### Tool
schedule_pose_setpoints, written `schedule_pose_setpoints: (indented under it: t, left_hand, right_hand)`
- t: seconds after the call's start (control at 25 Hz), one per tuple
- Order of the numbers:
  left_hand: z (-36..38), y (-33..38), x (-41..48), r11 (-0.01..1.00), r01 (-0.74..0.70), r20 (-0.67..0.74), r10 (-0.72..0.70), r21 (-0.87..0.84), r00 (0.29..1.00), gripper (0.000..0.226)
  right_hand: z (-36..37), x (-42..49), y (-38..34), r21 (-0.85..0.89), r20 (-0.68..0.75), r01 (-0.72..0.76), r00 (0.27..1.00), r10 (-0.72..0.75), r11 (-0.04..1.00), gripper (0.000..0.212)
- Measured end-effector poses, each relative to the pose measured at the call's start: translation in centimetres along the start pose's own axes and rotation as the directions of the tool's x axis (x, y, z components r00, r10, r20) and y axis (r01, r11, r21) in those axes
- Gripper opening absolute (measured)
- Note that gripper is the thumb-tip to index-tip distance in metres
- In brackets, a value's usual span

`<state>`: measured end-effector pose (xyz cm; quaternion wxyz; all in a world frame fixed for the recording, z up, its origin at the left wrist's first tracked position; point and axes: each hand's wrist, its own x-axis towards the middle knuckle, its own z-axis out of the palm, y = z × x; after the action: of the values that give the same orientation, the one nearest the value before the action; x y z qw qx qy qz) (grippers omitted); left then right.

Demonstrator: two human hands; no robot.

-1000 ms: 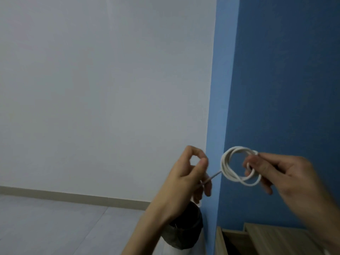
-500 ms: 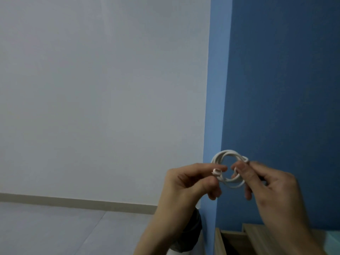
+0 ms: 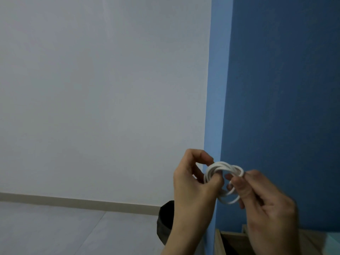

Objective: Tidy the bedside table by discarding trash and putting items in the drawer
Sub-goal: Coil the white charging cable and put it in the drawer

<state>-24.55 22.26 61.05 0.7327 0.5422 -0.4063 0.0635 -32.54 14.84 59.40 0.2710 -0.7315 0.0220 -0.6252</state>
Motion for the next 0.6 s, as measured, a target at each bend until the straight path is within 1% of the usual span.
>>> schedule_pose_setpoints:
  t: [0.04, 0.08, 0.12, 0.2, 0.24, 0.32, 0.4, 0.48, 0.56, 0.6]
  left_hand:
    - [0.1, 0.2, 0.0, 1.000, -0.008, 0.015, 0.008, 0.011, 1.000, 0.033]
    - [0.1, 0.3, 0.1, 1.000, -0.016, 0.059, 0.015, 0.016, 0.998, 0.033]
    - [0.0, 0.4, 0.1, 1.000, -0.019, 0.116, 0.016, 0.020, 0.993, 0.029]
    - [-0.5, 0.5, 0.3, 1.000, 0.006, 0.232, -0.002, -0.016, 0.973, 0.010]
    - [-1.0, 0.3, 0.4, 0.998, 0.036, 0.292, -0.017, -0.059, 0.956, 0.008]
    - [-2.0, -0.3, 0.7, 0.981, 0.101, 0.399, -0.027, -0.165, 0.916, 0.023]
    - [-2.9, -0.9, 1.0, 0.976, 0.126, 0.464, -0.029, -0.179, 0.885, 0.026]
    - [-3.1, -1.1, 1.1, 0.992, 0.066, 0.449, -0.012, -0.105, 0.893, 0.022]
    - [-3.3, -1.1, 1.1, 0.999, -0.042, 0.347, 0.051, -0.033, 0.936, 0.021]
    - [-3.5, -1.1, 1.1, 0.994, -0.109, 0.279, 0.099, 0.020, 0.955, 0.024]
  right_hand:
    - [0.0, -0.1, 0.0, -0.012, 0.005, 0.017, 1.000, -0.017, 1.000, 0.046]
    - [0.0, -0.1, 0.0, 0.005, 0.007, 0.002, 1.000, -0.002, 1.000, 0.047]
    - [-0.1, 0.0, -0.2, 0.047, 0.006, -0.045, 0.999, 0.045, 0.998, 0.049]
    - [-0.4, 0.4, -0.3, 0.127, -0.003, -0.164, 0.986, 0.166, 0.978, 0.051]
    - [-0.5, 0.6, -0.3, 0.146, -0.007, -0.211, 0.977, 0.215, 0.966, 0.051]
    - [-0.8, 1.0, -0.2, 0.200, -0.004, -0.275, 0.960, 0.281, 0.940, 0.046]
    - [-0.9, 1.2, -0.1, 0.261, 0.030, -0.319, 0.946, 0.322, 0.911, 0.043]
    - [-1.0, 1.3, 0.0, 0.276, 0.067, -0.341, 0.939, 0.336, 0.899, 0.047]
    - [-1.1, 1.2, -0.1, 0.250, 0.093, -0.349, 0.937, 0.336, 0.903, 0.052]
    - [-1.2, 1.2, -0.2, 0.225, 0.107, -0.347, 0.938, 0.331, 0.910, 0.054]
